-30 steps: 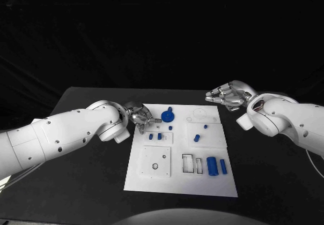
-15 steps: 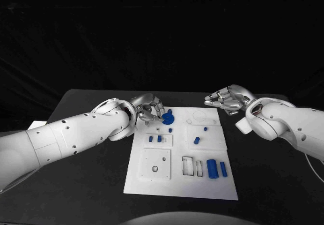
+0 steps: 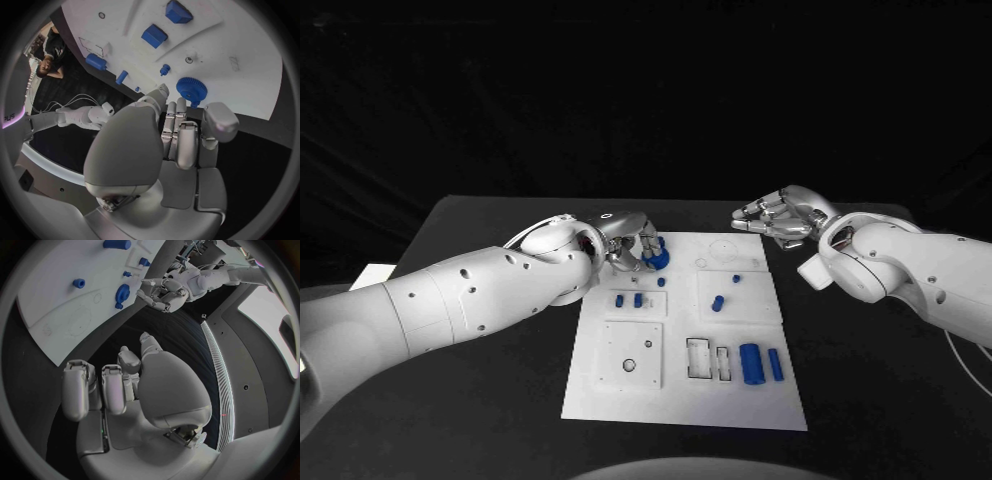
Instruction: Assemble the parts on the task board
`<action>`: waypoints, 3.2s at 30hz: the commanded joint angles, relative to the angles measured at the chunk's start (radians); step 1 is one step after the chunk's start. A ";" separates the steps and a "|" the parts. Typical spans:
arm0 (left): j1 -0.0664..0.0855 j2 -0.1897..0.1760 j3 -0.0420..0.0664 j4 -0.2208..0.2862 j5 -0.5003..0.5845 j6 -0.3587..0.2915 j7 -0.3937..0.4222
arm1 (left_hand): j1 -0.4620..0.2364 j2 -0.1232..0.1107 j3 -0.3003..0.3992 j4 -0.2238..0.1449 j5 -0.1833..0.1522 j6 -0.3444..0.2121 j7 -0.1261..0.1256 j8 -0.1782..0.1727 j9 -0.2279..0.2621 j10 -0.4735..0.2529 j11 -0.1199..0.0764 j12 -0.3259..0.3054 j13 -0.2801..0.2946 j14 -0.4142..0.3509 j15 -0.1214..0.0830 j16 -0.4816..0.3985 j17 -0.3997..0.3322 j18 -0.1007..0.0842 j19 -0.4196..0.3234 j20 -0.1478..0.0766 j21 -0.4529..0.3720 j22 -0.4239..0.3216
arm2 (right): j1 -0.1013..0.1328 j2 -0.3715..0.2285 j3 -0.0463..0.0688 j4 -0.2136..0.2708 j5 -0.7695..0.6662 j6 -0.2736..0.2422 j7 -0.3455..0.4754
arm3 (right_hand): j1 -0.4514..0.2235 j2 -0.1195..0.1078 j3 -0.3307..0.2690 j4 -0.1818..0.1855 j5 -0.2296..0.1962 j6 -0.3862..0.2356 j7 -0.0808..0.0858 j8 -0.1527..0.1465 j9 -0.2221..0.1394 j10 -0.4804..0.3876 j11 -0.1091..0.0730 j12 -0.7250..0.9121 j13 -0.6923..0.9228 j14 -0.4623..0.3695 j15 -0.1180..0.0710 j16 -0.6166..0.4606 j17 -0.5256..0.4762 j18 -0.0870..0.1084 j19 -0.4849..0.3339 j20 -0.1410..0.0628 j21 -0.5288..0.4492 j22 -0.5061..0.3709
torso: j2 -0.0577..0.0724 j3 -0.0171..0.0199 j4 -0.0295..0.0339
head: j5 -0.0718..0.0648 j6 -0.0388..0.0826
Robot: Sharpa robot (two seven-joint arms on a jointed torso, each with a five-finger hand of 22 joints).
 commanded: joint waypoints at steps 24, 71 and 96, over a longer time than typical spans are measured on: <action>-0.021 0.057 -0.005 -0.034 -0.105 0.133 -0.016 | -0.015 0.002 0.028 -0.032 0.004 0.051 0.008 -0.114 -0.021 0.040 0.013 -0.147 -0.089 0.041 0.003 -0.025 -0.071 -0.005 0.014 0.003 -0.050 -0.036 | -0.001 0.002 0.000 0.003 -0.017 0.002 0.005 | 0.001 0.009 -0.002 -0.003 0.006 -0.005 0.000 0.001 0.002 -0.005 -0.001 0.000 0.000 0.060 0.006 -0.004 0.062 0.013 -0.007 -0.001 -0.004 0.000 | 0.000 0.0007 0.0012 | -0.016 -0.003; -0.025 0.089 -0.006 -0.061 -0.105 0.183 -0.046 | -0.033 0.020 0.115 -0.063 0.007 0.107 0.010 -0.170 -0.022 0.134 0.005 -0.202 -0.095 0.039 -0.003 -0.018 -0.088 -0.010 0.020 -0.003 -0.028 -0.010 | -0.001 0.008 0.000 0.003 -0.011 0.006 0.009 | 0.002 0.010 -0.002 -0.004 0.006 -0.005 0.000 0.002 0.002 -0.004 -0.001 0.000 -0.001 0.060 0.006 -0.005 0.061 0.013 -0.007 -0.001 -0.004 0.000 | -0.001 0.0011 0.0013 | -0.029 -0.004; -0.028 0.086 -0.006 -0.064 -0.076 0.118 -0.034 | -0.048 0.042 0.209 -0.109 0.010 0.152 0.016 -0.202 -0.024 0.182 0.004 -0.250 -0.092 0.038 -0.005 -0.008 -0.091 -0.013 0.021 -0.006 -0.015 0.009 | -0.001 0.011 0.000 0.003 -0.013 0.006 0.004 | 0.002 0.011 -0.002 -0.005 0.006 -0.004 0.000 0.002 0.002 -0.003 -0.001 0.003 0.001 0.060 0.005 -0.005 0.062 0.013 -0.007 -0.001 -0.005 -0.001 | -0.001 0.0008 0.0018 | -0.027 -0.006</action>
